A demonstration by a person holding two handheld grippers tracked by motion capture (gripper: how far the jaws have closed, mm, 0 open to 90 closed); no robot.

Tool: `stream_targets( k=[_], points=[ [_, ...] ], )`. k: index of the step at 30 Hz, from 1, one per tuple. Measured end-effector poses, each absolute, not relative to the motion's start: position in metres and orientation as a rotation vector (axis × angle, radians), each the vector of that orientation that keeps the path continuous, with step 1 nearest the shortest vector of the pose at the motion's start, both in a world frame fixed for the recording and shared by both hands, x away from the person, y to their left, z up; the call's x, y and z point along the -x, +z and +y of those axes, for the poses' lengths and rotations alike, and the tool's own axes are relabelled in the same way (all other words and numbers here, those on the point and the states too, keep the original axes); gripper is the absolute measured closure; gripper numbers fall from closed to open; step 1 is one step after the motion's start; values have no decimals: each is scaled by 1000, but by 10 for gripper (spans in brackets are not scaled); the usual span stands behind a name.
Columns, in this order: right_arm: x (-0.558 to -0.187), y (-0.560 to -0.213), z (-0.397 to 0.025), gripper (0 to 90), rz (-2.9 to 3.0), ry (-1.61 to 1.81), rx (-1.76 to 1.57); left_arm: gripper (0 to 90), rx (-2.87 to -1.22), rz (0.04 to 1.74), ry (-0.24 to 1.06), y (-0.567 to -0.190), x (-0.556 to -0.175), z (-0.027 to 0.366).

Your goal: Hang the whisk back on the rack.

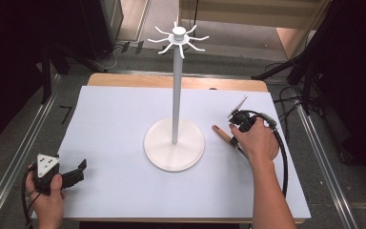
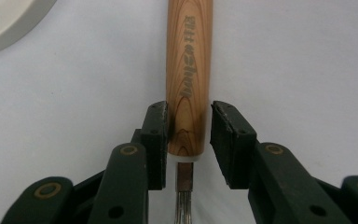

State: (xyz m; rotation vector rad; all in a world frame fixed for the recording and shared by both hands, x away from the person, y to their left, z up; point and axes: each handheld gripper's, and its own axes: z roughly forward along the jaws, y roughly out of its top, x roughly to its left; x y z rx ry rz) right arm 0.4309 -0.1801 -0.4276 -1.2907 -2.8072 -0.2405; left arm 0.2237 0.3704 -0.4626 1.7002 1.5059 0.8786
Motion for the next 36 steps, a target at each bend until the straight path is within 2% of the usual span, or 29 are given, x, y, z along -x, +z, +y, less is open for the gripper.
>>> stream_targets(
  k=[11,15,19,36],
  points=[
    [-434,-439,-169,689,-2828,-156,1279,74,-1720,1493,885,-463,-224,369],
    [-432,-443,-165,685,-2853,-125,1291,134,-1721,1491,906,-463,-223,368],
    [-431,-443,-163,684,-2854,-112,1306,131,-1718,1503,903,-463,-224,368],
    [-429,-444,-177,700,-2792,-260,1348,133,-1719,1504,904,-463,-224,368]
  ],
)
